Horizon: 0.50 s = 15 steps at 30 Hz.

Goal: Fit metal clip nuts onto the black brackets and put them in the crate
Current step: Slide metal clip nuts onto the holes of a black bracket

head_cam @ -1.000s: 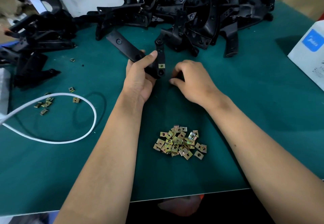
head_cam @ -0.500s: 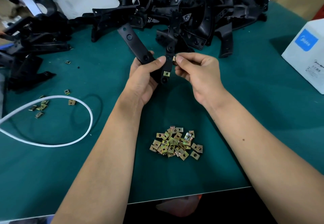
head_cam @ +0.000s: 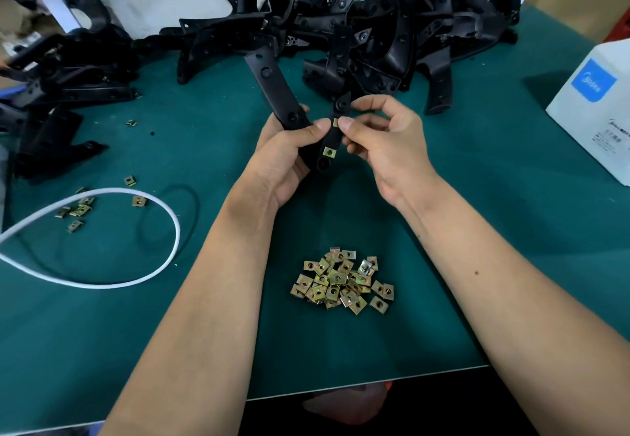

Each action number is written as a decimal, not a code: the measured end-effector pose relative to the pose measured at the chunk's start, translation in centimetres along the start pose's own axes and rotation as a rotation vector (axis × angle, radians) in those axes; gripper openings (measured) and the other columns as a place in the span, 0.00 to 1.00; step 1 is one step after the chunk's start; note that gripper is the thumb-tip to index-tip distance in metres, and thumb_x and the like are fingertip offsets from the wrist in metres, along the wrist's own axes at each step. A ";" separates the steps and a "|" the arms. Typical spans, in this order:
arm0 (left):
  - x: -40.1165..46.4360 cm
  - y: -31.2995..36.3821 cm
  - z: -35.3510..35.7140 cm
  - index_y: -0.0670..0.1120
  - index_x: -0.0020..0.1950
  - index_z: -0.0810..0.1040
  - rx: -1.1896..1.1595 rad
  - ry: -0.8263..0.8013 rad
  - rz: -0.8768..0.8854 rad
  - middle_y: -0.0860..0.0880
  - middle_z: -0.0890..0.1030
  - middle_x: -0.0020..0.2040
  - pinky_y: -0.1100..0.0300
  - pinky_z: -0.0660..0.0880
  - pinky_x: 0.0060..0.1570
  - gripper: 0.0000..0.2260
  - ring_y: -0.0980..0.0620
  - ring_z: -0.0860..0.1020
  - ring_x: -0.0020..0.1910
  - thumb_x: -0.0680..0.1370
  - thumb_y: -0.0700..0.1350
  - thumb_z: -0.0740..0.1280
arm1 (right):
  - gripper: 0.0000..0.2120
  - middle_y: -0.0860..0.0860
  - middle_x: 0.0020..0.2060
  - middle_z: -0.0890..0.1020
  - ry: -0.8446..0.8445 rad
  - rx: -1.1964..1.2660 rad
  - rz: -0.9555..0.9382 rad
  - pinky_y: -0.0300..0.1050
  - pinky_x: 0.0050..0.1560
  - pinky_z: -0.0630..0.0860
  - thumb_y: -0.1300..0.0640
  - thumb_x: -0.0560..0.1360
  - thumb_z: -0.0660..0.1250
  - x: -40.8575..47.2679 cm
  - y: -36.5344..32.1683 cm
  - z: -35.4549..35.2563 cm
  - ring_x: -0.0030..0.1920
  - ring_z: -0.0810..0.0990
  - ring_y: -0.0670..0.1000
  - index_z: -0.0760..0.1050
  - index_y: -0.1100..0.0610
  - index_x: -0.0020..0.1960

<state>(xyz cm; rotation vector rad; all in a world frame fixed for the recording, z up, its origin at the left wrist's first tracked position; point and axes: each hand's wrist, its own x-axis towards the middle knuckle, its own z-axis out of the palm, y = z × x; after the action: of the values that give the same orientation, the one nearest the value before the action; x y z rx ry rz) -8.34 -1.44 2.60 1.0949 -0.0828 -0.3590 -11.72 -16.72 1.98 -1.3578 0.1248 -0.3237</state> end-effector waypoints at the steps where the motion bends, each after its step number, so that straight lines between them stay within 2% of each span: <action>1: 0.0 0.1 0.0 0.47 0.58 0.69 0.000 -0.004 -0.007 0.50 0.83 0.38 0.58 0.80 0.36 0.15 0.48 0.84 0.39 0.78 0.33 0.71 | 0.12 0.50 0.33 0.82 -0.009 -0.003 -0.004 0.40 0.37 0.77 0.66 0.74 0.76 0.0 0.0 -0.1 0.36 0.81 0.48 0.77 0.58 0.54; 8: -0.1 -0.1 0.4 0.47 0.60 0.68 0.027 -0.019 -0.001 0.49 0.83 0.39 0.56 0.79 0.38 0.17 0.48 0.84 0.40 0.79 0.32 0.70 | 0.12 0.50 0.31 0.80 -0.032 -0.009 0.017 0.40 0.34 0.74 0.67 0.74 0.75 0.0 -0.2 -0.5 0.33 0.79 0.48 0.74 0.58 0.52; 12: 0.1 -0.3 0.6 0.47 0.58 0.68 0.053 0.001 0.009 0.50 0.83 0.39 0.57 0.79 0.36 0.16 0.49 0.84 0.41 0.78 0.33 0.70 | 0.11 0.50 0.31 0.80 -0.023 -0.030 0.037 0.39 0.33 0.74 0.66 0.74 0.76 0.0 -0.2 -0.7 0.32 0.79 0.48 0.76 0.59 0.53; 15: 0.0 -0.3 0.8 0.48 0.57 0.70 0.051 0.022 0.015 0.49 0.83 0.43 0.54 0.80 0.41 0.15 0.49 0.84 0.43 0.78 0.34 0.72 | 0.10 0.51 0.34 0.83 -0.025 -0.028 0.054 0.38 0.35 0.75 0.64 0.76 0.74 -0.1 -0.7 -0.9 0.34 0.81 0.48 0.79 0.60 0.56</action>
<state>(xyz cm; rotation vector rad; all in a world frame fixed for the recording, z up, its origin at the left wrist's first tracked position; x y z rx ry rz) -8.63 -2.28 2.70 1.1476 -0.0814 -0.3325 -12.17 -17.63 2.43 -1.3830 0.1459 -0.2602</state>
